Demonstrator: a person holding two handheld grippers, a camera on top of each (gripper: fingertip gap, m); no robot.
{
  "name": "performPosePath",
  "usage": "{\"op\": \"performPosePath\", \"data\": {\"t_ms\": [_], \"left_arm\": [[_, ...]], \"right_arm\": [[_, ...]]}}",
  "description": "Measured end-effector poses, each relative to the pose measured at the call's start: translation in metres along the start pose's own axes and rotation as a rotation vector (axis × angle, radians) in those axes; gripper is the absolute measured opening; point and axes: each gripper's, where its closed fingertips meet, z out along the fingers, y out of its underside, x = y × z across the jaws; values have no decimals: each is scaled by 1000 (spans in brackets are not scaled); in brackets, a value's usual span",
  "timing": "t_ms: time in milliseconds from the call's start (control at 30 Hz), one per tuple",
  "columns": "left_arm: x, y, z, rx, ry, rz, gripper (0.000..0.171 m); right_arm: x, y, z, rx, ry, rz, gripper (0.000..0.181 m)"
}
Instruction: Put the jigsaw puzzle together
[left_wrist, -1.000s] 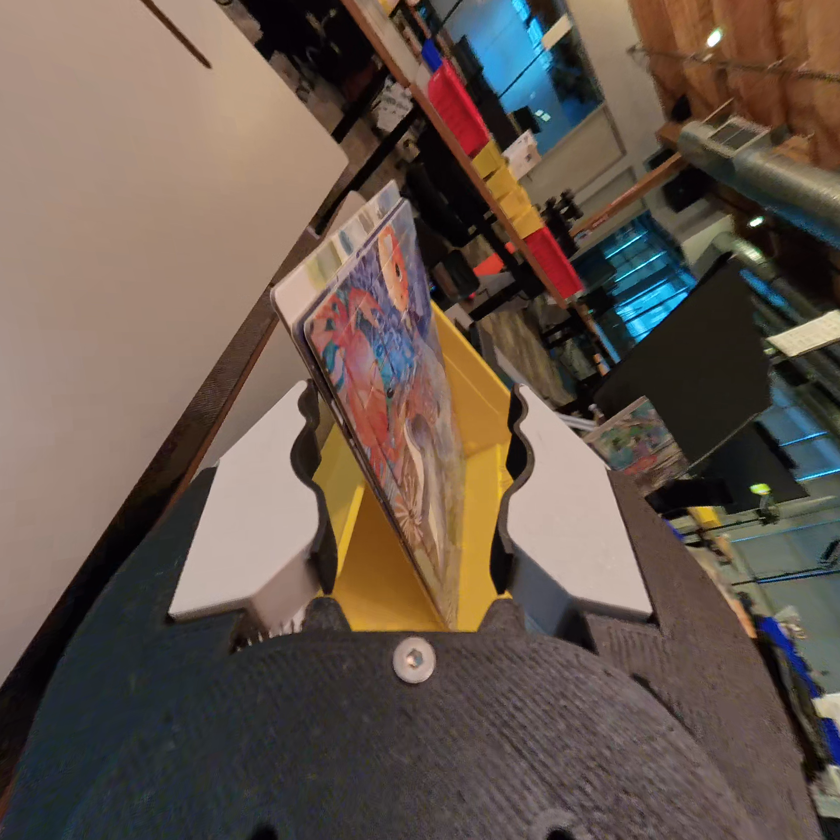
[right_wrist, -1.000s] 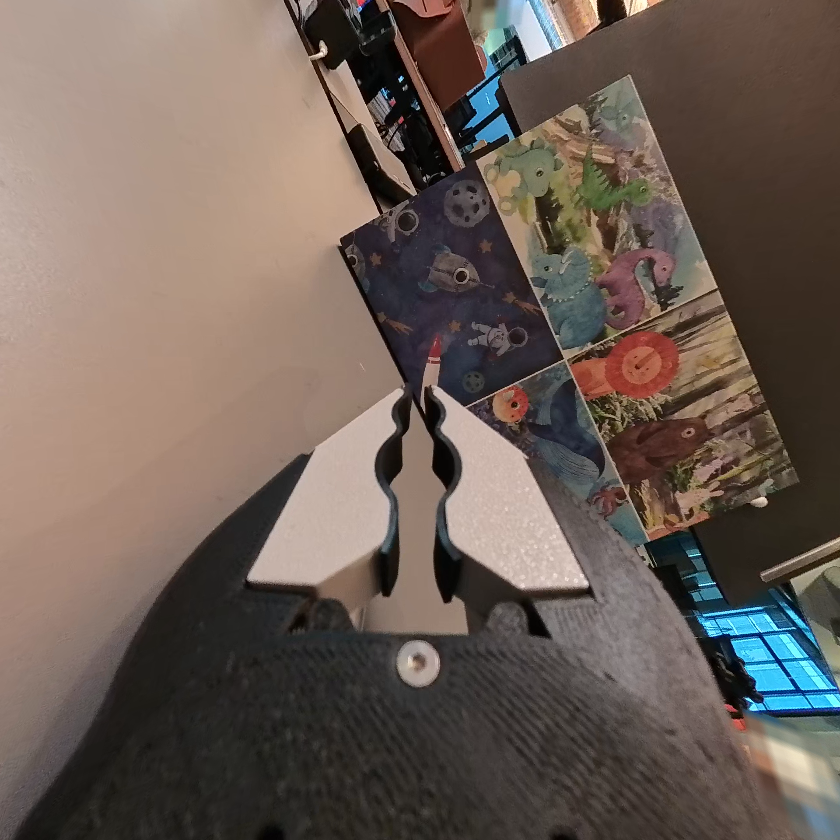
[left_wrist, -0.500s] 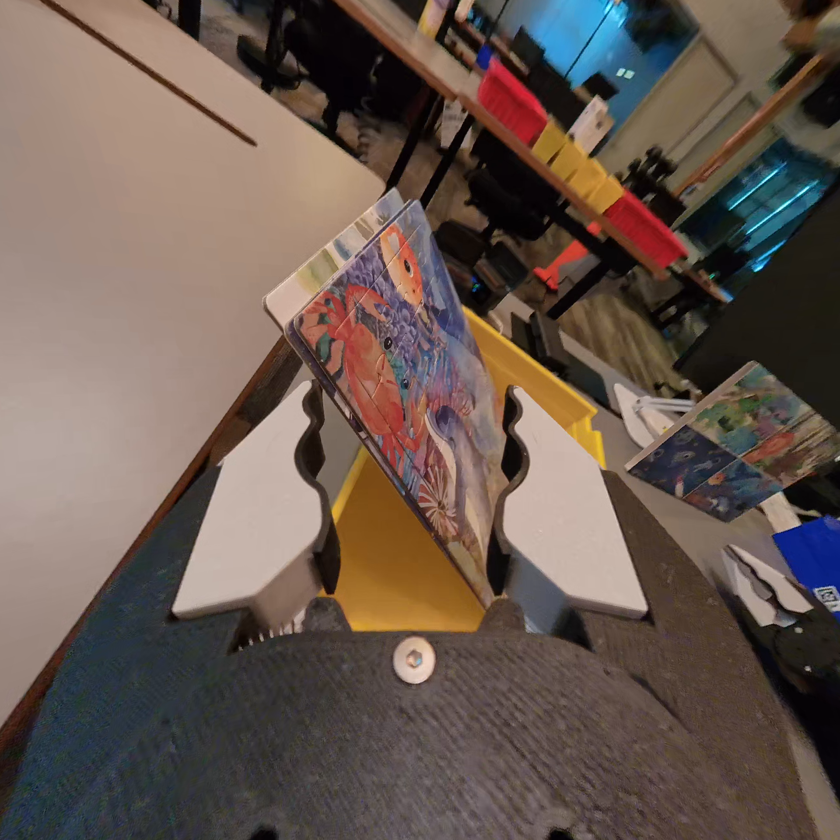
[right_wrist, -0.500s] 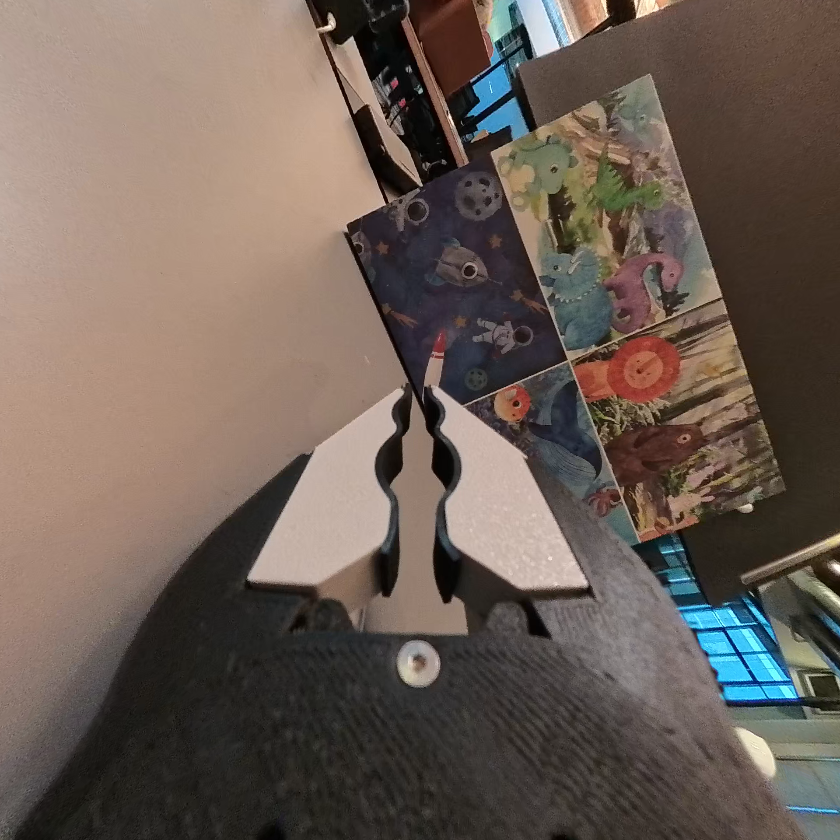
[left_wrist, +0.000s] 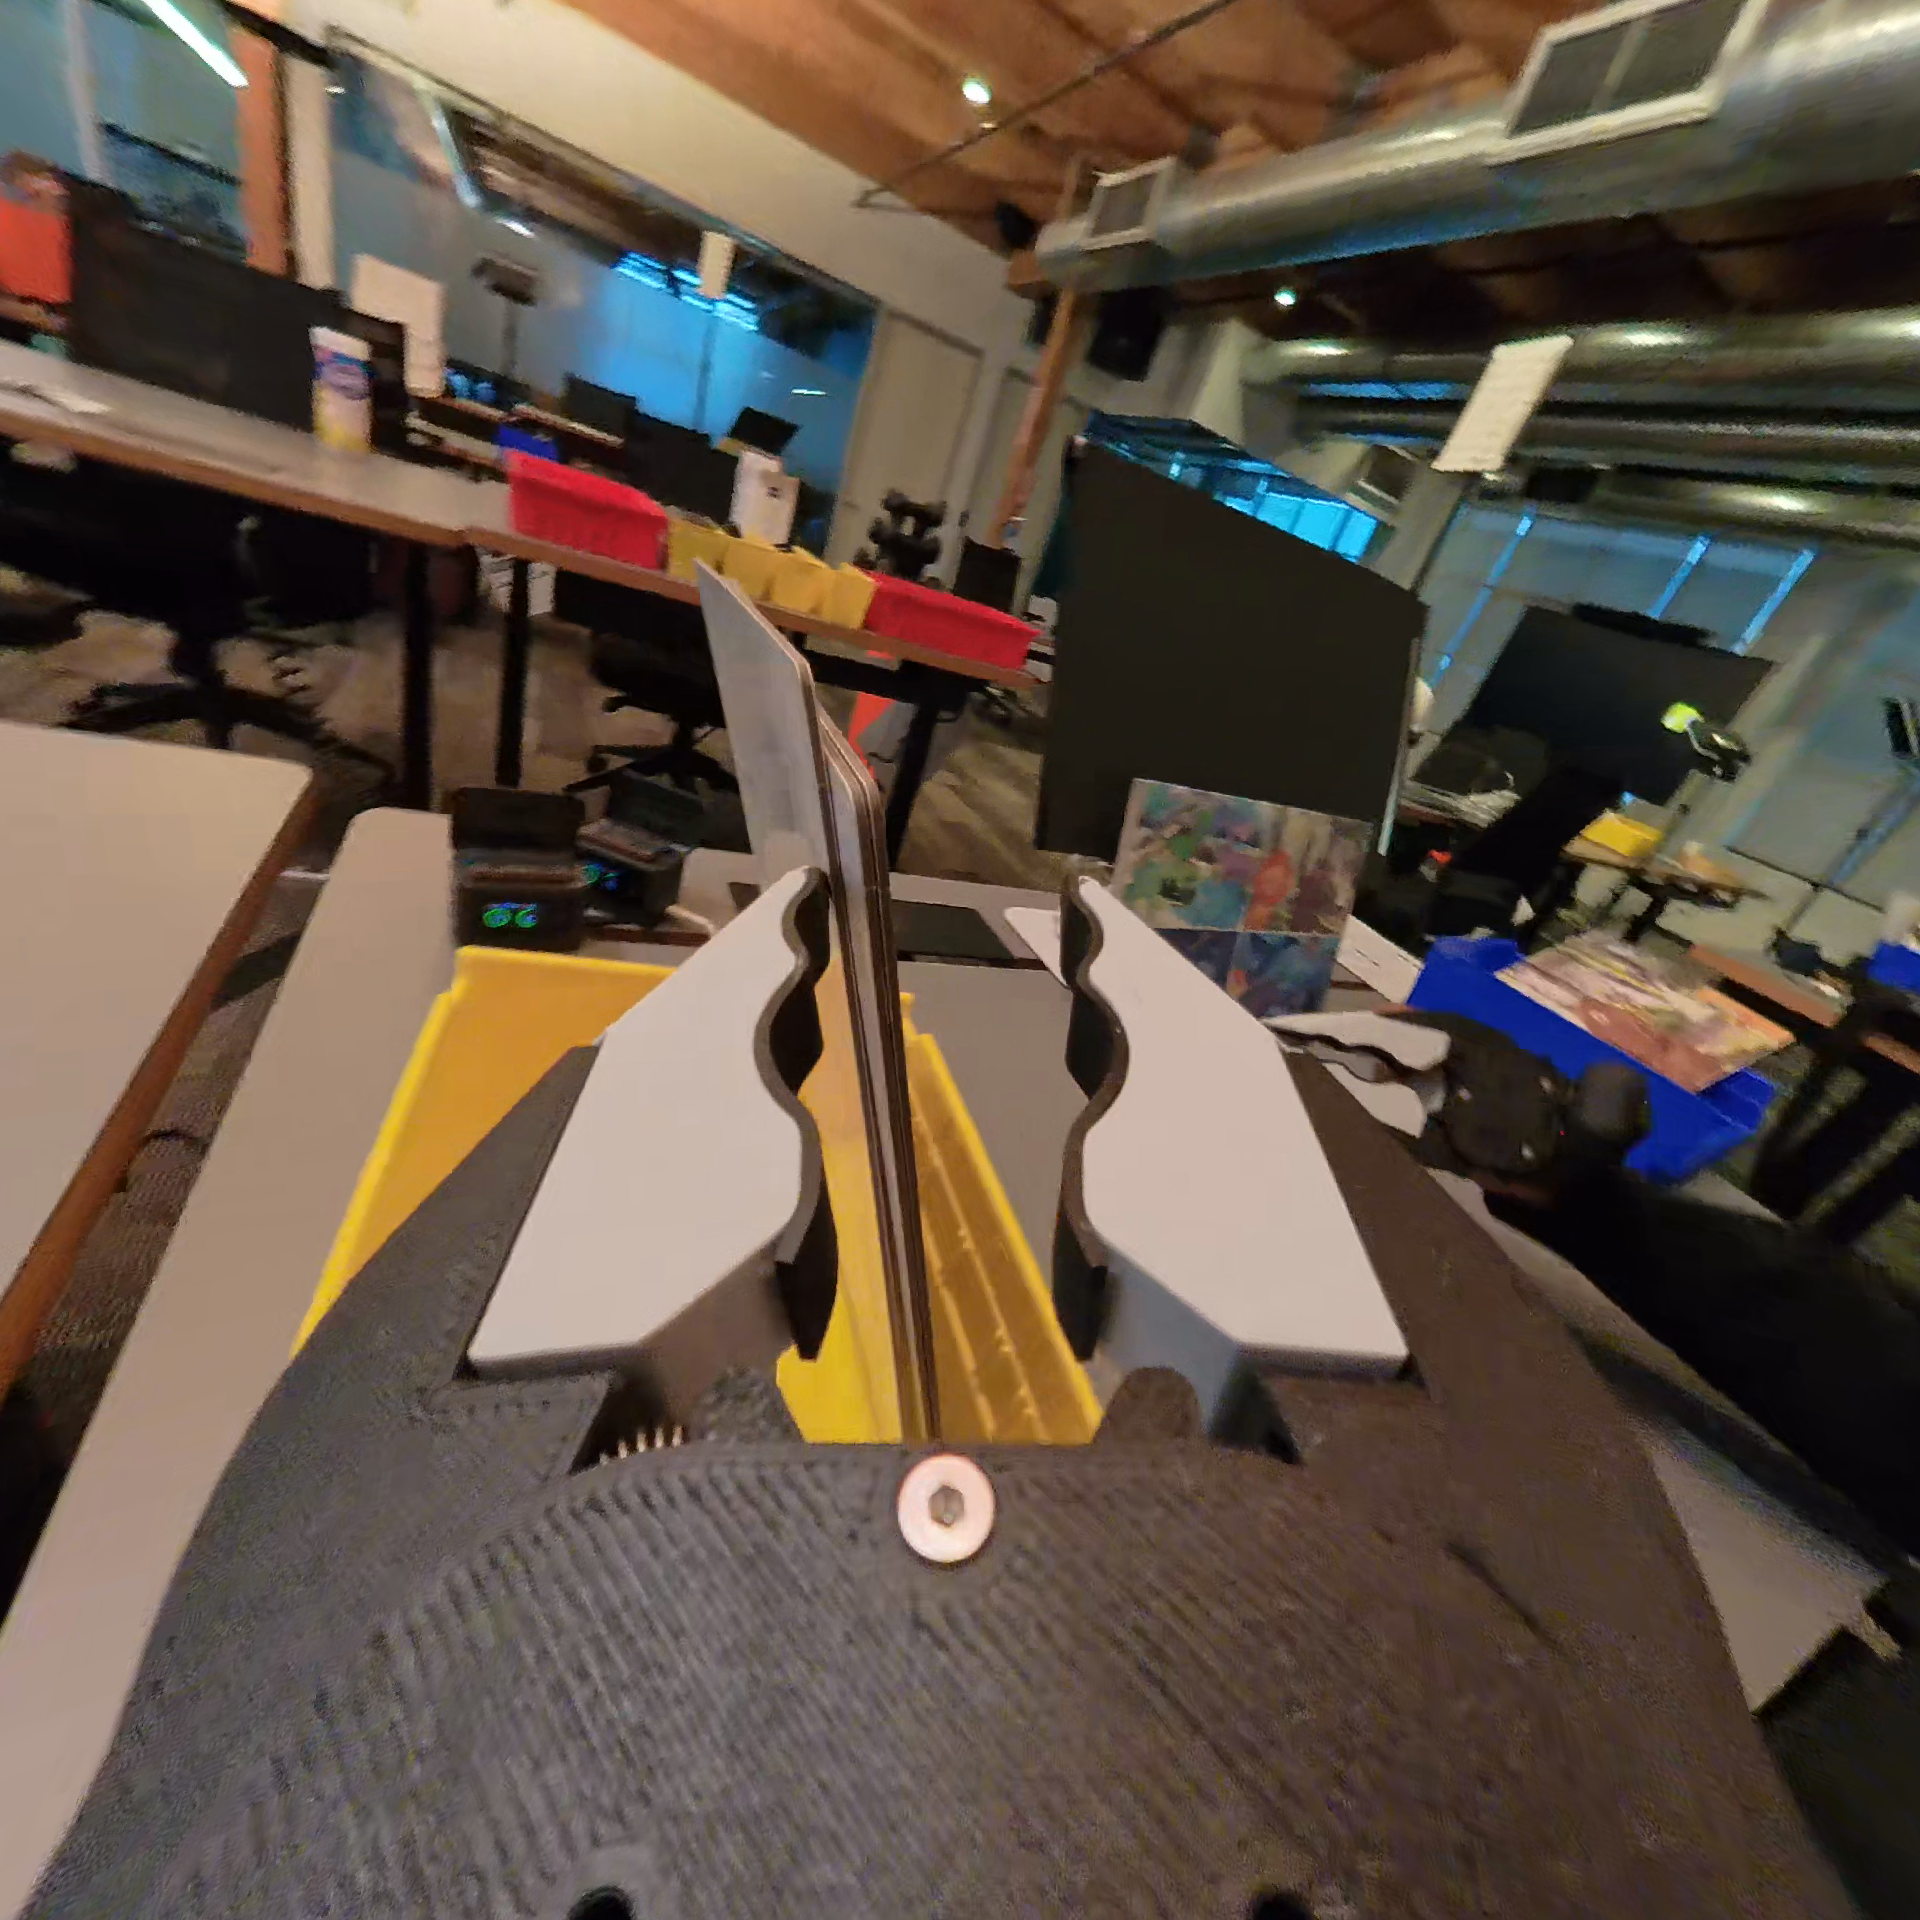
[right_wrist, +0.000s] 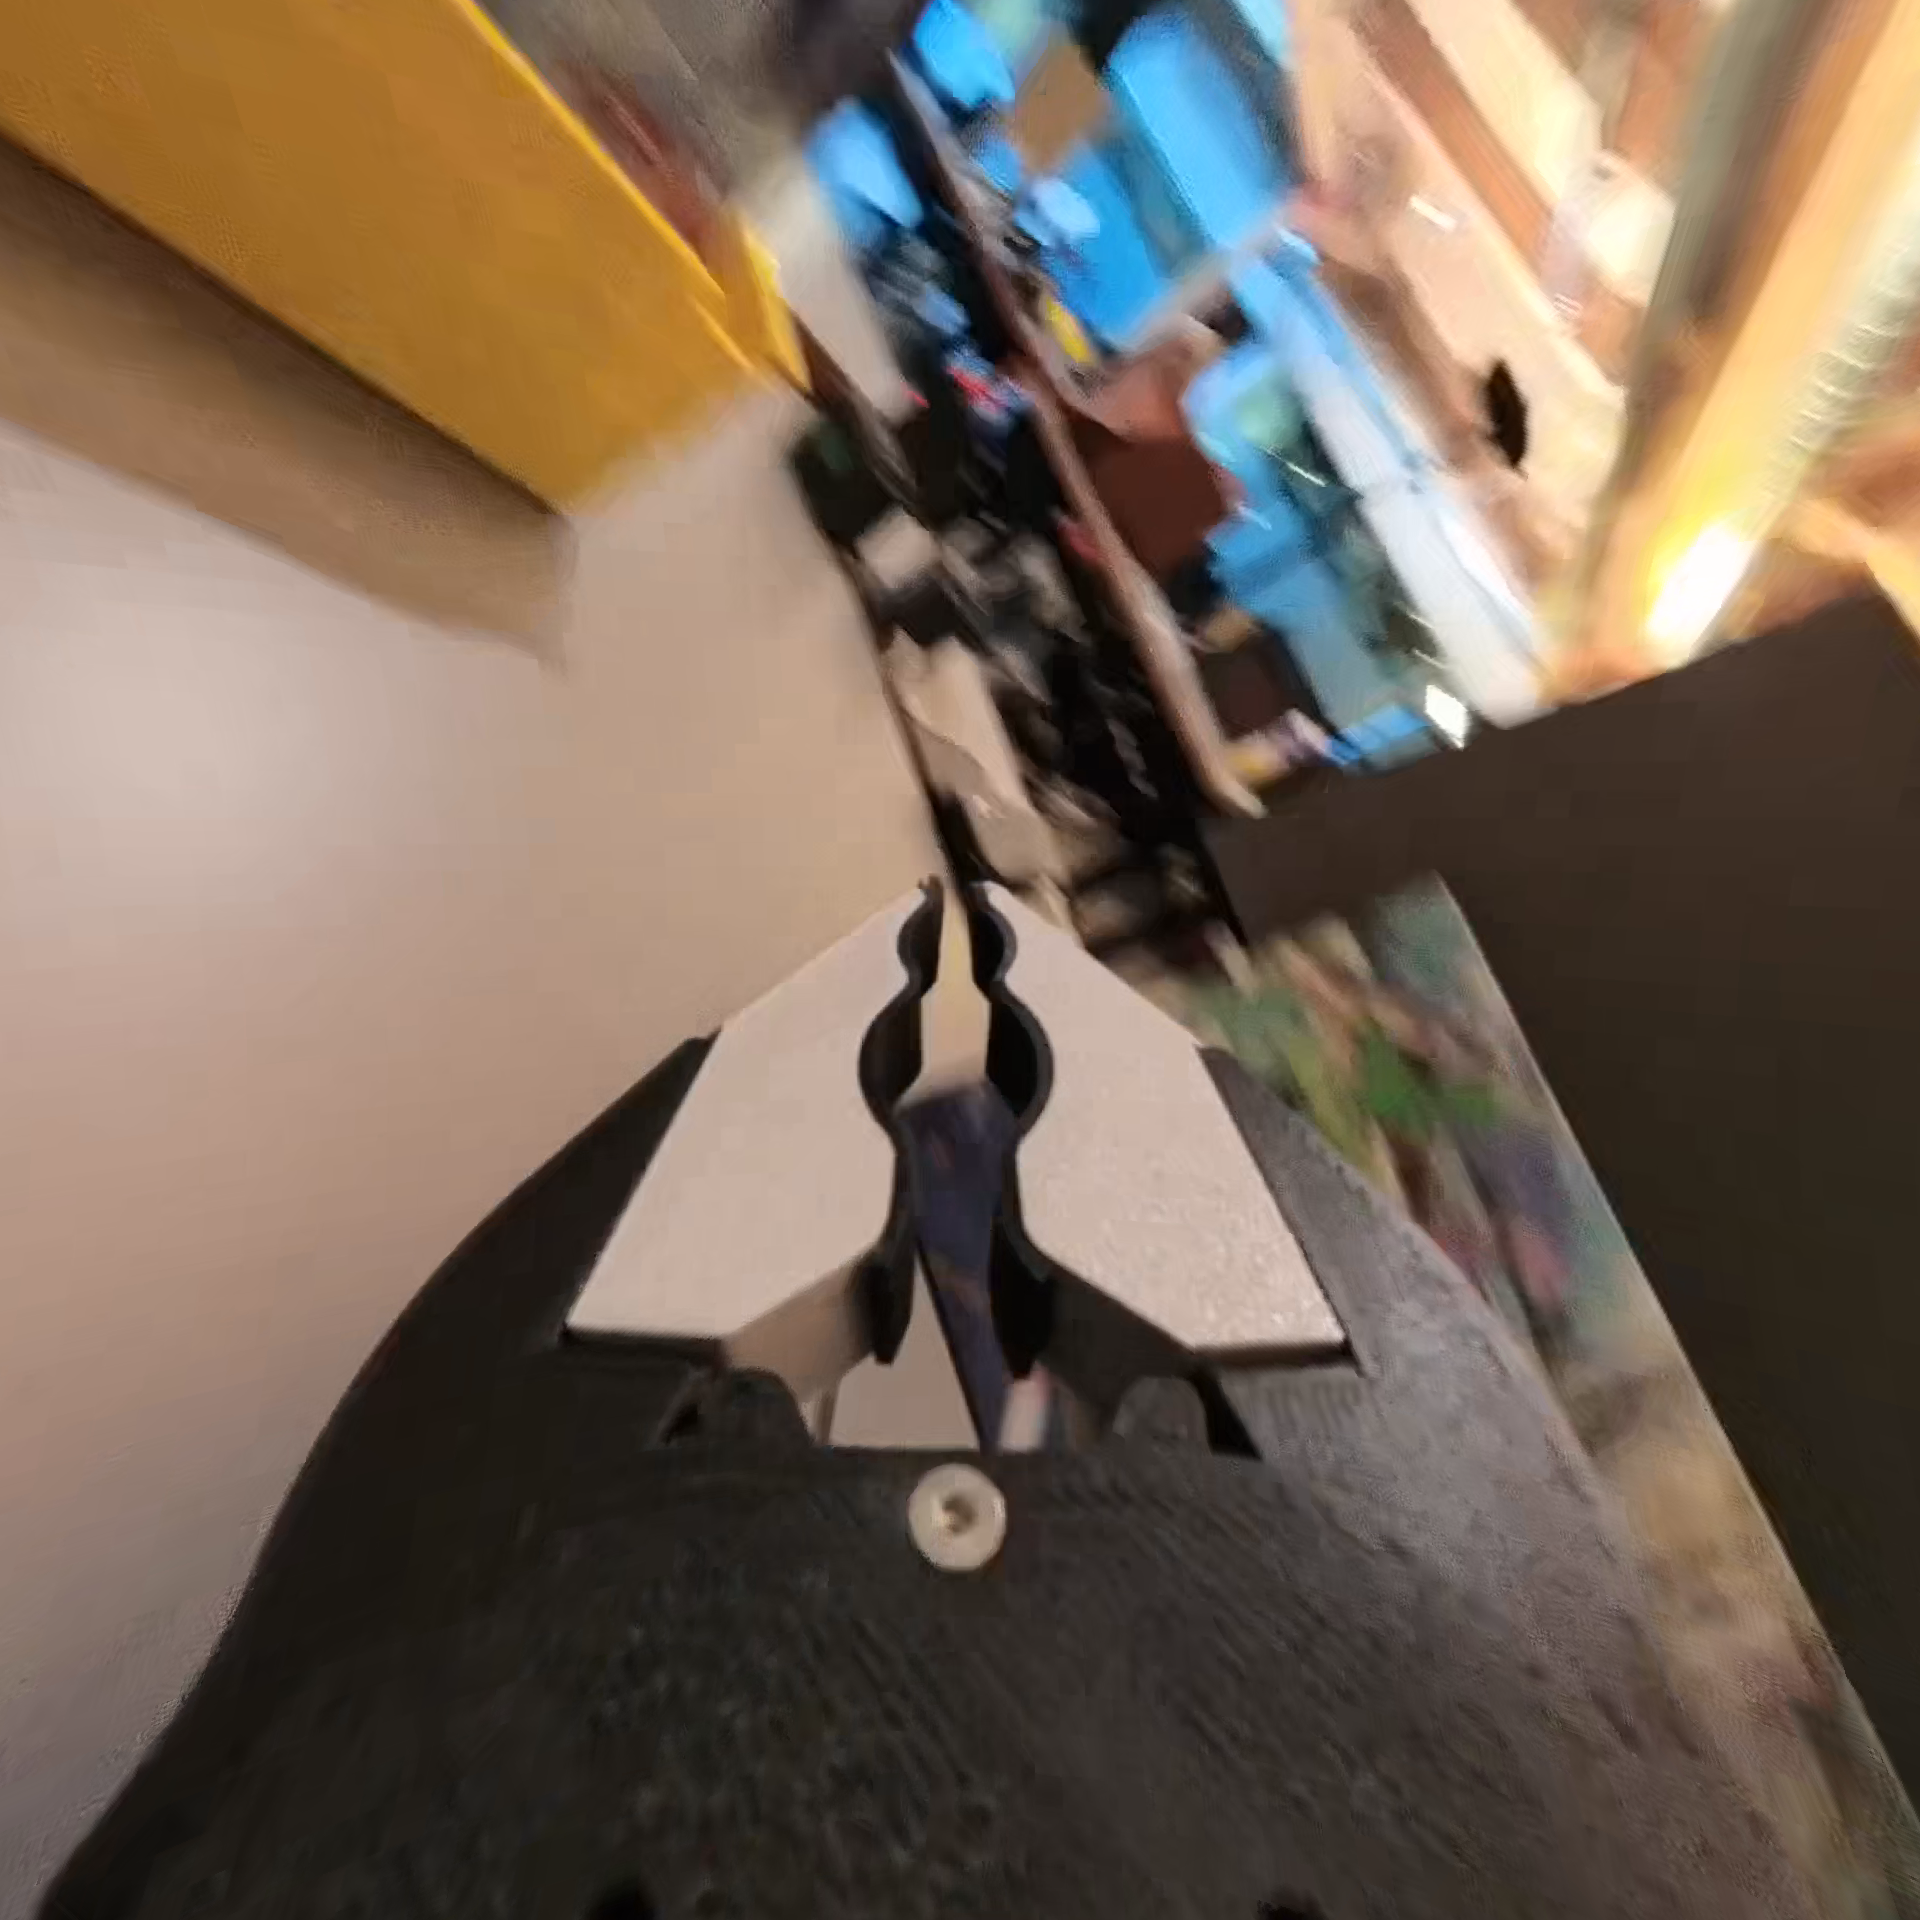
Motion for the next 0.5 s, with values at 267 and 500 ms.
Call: {"op": "performPosePath", "data": {"t_ms": [267,500], "left_arm": [[49,20,24,-46,45,188,44],[71,27,32,-6,95,221,55]], "right_arm": [[-1,-220,31,432,-337,45,15],[23,-334,25,703,-465,386,30]]}}
